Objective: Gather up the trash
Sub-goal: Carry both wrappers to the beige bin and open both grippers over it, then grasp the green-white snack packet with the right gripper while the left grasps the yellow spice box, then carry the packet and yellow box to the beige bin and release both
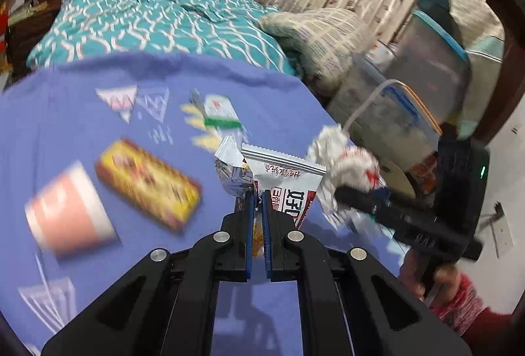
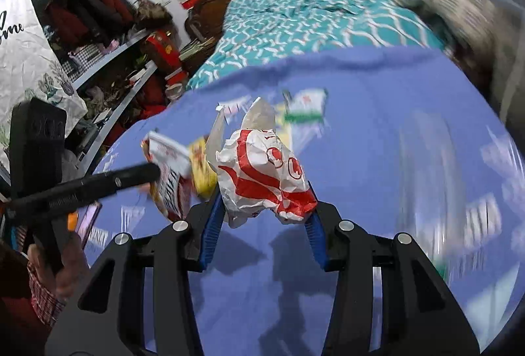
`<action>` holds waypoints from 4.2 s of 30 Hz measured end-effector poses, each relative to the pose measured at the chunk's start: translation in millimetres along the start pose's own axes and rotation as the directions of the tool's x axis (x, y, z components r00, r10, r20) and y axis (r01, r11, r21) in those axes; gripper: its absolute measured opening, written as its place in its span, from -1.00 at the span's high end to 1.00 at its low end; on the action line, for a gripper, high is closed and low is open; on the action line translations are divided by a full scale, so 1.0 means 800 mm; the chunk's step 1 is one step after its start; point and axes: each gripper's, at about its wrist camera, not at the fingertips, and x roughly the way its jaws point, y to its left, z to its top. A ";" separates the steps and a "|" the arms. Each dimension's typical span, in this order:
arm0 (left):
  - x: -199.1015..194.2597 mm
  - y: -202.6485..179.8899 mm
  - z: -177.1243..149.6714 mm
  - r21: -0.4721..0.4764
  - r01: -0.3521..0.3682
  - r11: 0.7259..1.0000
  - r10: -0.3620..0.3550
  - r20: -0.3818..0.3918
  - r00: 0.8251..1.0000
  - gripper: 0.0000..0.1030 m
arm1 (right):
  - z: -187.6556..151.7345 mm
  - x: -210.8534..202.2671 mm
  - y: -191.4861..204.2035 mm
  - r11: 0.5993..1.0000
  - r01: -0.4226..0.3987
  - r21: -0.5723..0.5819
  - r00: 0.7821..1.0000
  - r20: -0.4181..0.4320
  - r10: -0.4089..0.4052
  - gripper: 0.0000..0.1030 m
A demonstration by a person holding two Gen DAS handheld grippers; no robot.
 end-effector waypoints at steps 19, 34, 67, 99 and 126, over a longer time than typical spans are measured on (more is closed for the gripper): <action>0.032 -0.082 -0.079 0.082 0.077 0.994 -0.067 -0.119 0.991 0.91 | -0.101 -0.122 -0.053 0.982 0.107 0.158 0.979 0.156 -0.132 0.07; 0.187 -0.329 0.011 0.372 0.224 0.901 -0.128 -0.266 0.955 0.91 | -0.116 -0.227 -0.275 0.846 0.258 0.466 0.864 0.282 -0.418 0.07; 0.150 -0.236 -0.021 0.369 0.066 0.927 -0.028 -0.106 0.994 -0.19 | -0.031 -0.147 -0.199 0.927 0.086 0.366 0.918 0.332 -0.216 -0.26; 0.082 0.110 0.023 -0.184 -0.294 0.938 0.292 -0.036 0.956 -0.70 | 0.208 0.254 -0.082 0.970 0.157 0.187 0.986 -0.079 -0.145 -0.53; 0.091 0.076 -0.034 -0.070 -0.326 0.943 0.324 -0.042 0.945 -0.18 | 0.100 0.224 -0.015 0.989 0.148 -0.001 0.980 -0.136 -0.147 0.47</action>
